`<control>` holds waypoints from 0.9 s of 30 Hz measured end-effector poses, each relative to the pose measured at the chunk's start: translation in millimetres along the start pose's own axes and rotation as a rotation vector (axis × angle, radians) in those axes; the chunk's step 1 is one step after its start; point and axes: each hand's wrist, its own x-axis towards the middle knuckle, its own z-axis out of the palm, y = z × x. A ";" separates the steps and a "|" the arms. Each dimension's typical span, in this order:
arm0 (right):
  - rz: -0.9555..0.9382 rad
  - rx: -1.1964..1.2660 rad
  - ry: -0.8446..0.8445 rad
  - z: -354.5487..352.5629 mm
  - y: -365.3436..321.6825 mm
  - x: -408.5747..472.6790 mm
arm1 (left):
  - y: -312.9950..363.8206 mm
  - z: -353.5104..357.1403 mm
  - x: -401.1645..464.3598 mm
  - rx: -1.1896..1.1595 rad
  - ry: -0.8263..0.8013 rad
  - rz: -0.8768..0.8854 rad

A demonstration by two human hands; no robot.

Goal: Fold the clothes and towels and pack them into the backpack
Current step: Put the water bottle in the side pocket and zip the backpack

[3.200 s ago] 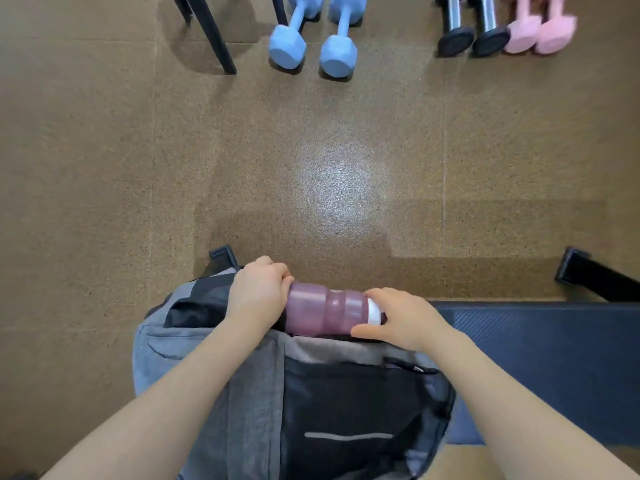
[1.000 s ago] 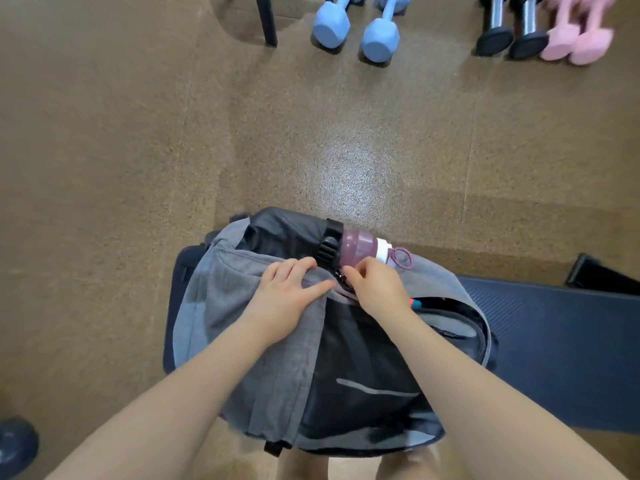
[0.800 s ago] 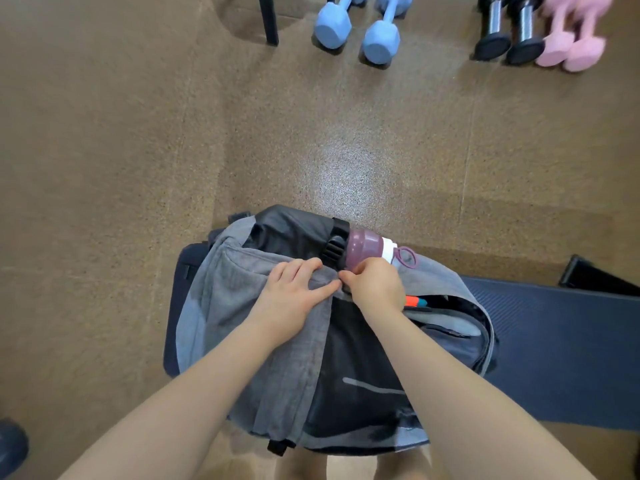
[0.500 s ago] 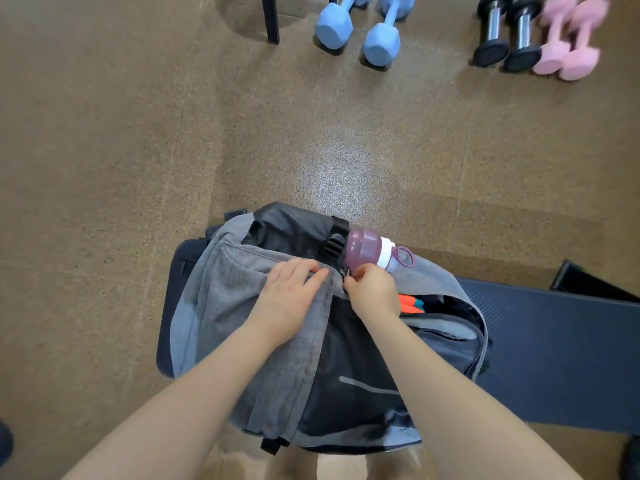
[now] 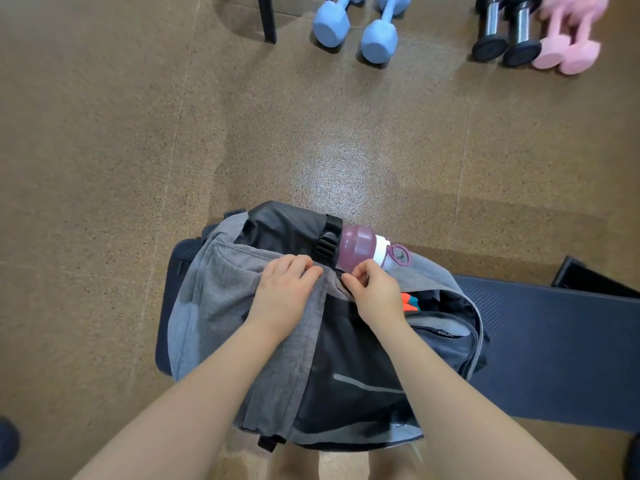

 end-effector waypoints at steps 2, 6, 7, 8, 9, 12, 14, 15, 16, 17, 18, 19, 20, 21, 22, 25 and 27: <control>-0.060 -0.169 -0.162 -17.9 0.6 2.9 | 4.3 -1.5 -0.1 0.019 -0.008 -0.017; -0.214 -0.663 -0.360 -43.5 -10.5 13.3 | 11.0 -5.6 -3.1 0.075 -0.033 -0.002; -0.240 -0.756 -0.366 -47.7 -11.1 14.8 | 12.3 -6.9 -1.8 0.089 -0.044 -0.010; -0.248 -0.799 -0.362 -50.8 -9.4 15.1 | 13.8 -8.1 0.1 0.102 -0.059 -0.023; -0.242 -0.793 -0.357 -53.0 -6.3 15.1 | 15.0 -9.1 2.4 0.120 -0.070 -0.034; -0.207 -0.590 -0.333 -64.3 5.3 13.1 | 17.6 -11.3 5.6 0.203 -0.104 -0.041; -0.188 -0.479 -0.226 -84.7 18.6 14.4 | 19.6 -12.8 5.4 0.244 -0.118 -0.051; -0.163 -0.444 -0.145 -99.4 28.2 14.2 | 21.5 -13.9 5.7 0.261 -0.132 -0.066; -0.125 -0.393 -0.066 -115.7 38.8 12.6 | 24.3 -16.2 7.8 0.272 -0.158 -0.088; -0.074 -0.316 -0.004 -131.7 48.8 9.7 | 28.0 -18.9 11.7 0.275 -0.173 -0.114; -0.016 -0.222 0.028 -144.2 56.7 5.5 | 33.6 -22.0 18.2 0.253 -0.188 -0.144; 0.034 -0.122 0.022 -151.8 61.6 0.1 | 41.1 -24.6 26.1 0.217 -0.191 -0.166; 0.057 -0.016 -0.009 -154.5 64.0 -4.9 | 50.9 -26.7 35.1 0.179 -0.183 -0.159; 0.054 0.082 -0.038 -153.6 64.8 -8.5 | 63.1 -25.9 44.6 0.133 -0.171 -0.108; 0.038 0.162 -0.047 -151.5 64.6 -10.2 | 77.3 -24.9 54.6 0.058 -0.169 -0.020; 0.010 0.318 -0.045 -152.9 64.3 -7.7 | 122.7 -14.7 81.2 -0.194 -0.322 0.181; -0.014 0.327 -0.069 -159.4 69.2 -5.7 | 145.0 -7.3 91.3 -0.207 -0.561 0.148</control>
